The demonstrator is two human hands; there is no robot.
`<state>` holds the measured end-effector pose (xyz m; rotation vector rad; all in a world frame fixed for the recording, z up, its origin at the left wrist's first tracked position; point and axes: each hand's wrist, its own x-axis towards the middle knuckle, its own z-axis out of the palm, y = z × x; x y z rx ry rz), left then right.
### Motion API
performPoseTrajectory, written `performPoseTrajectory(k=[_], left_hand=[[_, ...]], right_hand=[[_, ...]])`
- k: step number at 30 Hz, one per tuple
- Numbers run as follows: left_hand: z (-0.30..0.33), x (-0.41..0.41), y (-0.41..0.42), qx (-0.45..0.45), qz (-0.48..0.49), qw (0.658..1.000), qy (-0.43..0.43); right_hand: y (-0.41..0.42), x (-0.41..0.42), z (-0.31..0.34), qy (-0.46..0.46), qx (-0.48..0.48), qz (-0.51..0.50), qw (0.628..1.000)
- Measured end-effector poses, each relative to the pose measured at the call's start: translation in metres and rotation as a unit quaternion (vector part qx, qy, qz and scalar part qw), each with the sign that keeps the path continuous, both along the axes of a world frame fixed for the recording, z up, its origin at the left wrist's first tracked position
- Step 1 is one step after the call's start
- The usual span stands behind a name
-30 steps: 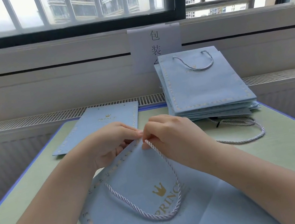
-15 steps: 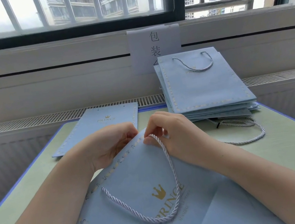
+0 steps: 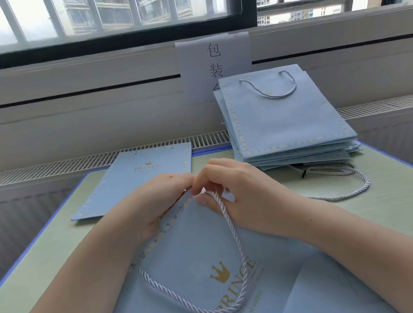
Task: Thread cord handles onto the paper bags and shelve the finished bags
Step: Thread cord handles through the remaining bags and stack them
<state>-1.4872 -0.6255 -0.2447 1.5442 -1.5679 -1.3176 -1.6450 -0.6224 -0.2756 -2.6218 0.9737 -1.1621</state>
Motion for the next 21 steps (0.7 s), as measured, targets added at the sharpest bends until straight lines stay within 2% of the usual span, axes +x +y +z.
performPoseTrajectory(k=[3,7,11,17,21], left_hand=[[-0.002,0.001,0.0,-0.025,-0.003,1.0,0.004],[-0.008,0.0,-0.004,-0.097,-0.012,0.993,-0.07],[-0.011,-0.002,-0.005,-0.128,-0.028,0.988,-0.087],[-0.006,0.0,0.0,-0.046,-0.027,0.999,-0.004],[-0.008,0.001,-0.002,-0.031,-0.03,0.999,-0.001]], right_hand=[[-0.001,0.0,0.0,-0.001,0.005,0.003,1.0],[-0.002,-0.001,0.0,-0.009,0.014,0.008,1.0],[-0.002,-0.002,0.002,-0.025,0.023,-0.006,0.999],[0.0,-0.001,0.006,-0.027,0.047,-0.016,0.998],[0.002,0.001,0.005,-0.028,0.041,-0.014,0.999]])
